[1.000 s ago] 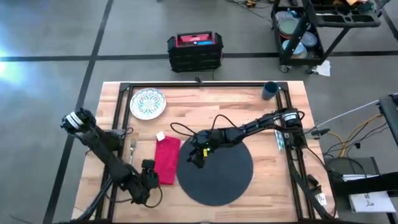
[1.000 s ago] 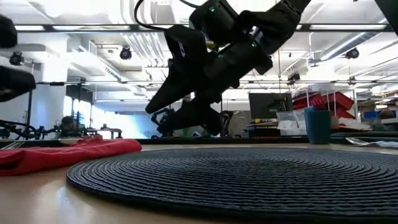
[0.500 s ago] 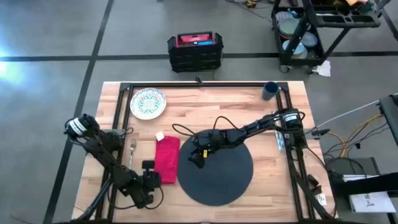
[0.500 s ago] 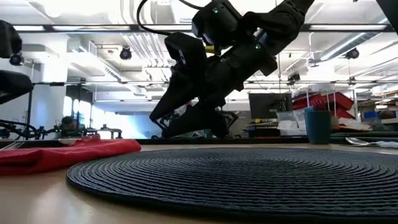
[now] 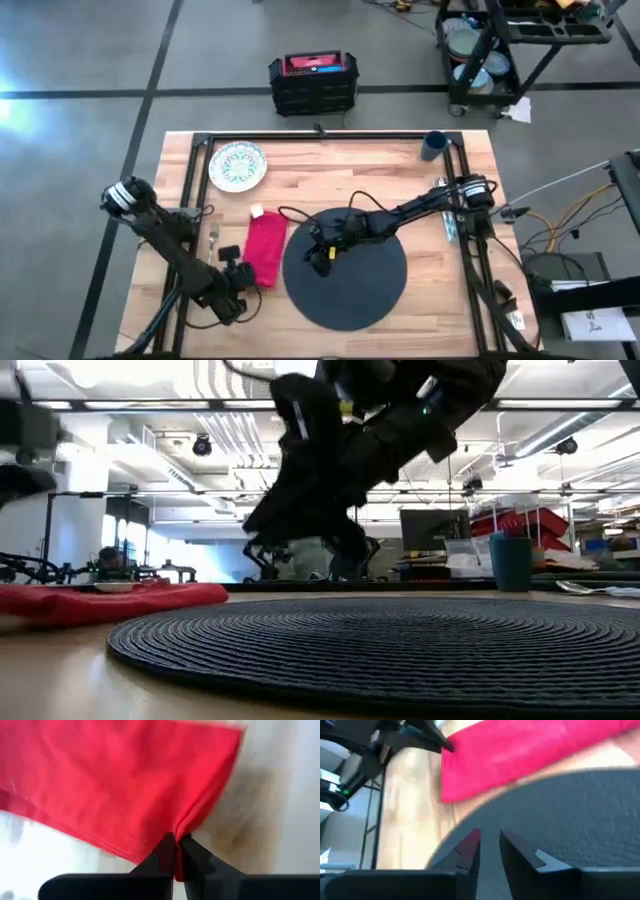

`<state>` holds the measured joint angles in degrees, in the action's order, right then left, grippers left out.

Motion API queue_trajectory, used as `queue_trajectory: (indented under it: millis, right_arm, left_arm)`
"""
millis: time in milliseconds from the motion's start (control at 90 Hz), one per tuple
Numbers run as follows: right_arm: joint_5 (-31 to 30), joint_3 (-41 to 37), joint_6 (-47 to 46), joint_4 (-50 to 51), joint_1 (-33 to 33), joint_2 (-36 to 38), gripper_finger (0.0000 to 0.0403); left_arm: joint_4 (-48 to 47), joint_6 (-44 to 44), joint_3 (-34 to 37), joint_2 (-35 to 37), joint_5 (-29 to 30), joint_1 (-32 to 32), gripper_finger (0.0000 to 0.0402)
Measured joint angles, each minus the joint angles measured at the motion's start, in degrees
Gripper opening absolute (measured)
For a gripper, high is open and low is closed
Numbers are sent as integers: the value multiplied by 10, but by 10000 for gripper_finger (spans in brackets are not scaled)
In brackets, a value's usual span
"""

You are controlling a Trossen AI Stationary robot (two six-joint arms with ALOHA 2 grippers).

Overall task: Set table place
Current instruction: Move the red napkin to the left of the black placemat

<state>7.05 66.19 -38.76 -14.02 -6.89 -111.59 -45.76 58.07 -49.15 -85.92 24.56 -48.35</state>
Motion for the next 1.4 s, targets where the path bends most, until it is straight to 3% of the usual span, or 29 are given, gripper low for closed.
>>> queue_trajectory:
  millis: [244,422,622,800,911,1067,1267,1400]
  right_arm:
    - [-12,-4,21,38,12,55,62]
    - [-26,-6,34,74,17,92,71]
    - [-39,-9,49,104,15,136,63]
    - [-43,-9,54,130,14,173,53]
    - [-50,-10,54,148,14,188,55]
    - [-58,-10,54,168,14,196,70]
    - [-58,-16,54,171,14,196,86]
    - [-70,-18,54,171,14,196,89]
  left_arm:
    - [-104,12,-36,133,62,16,1]
    - [-153,20,-100,166,78,19,0]
    - [-212,40,-249,124,53,18,0]
    - [-364,37,-438,36,46,17,0]
    - [-446,34,-508,-14,36,20,0]
    - [-441,-3,-475,-26,19,46,0]
    - [-422,1,-302,15,12,88,0]
    - [-345,-1,-176,79,14,139,0]
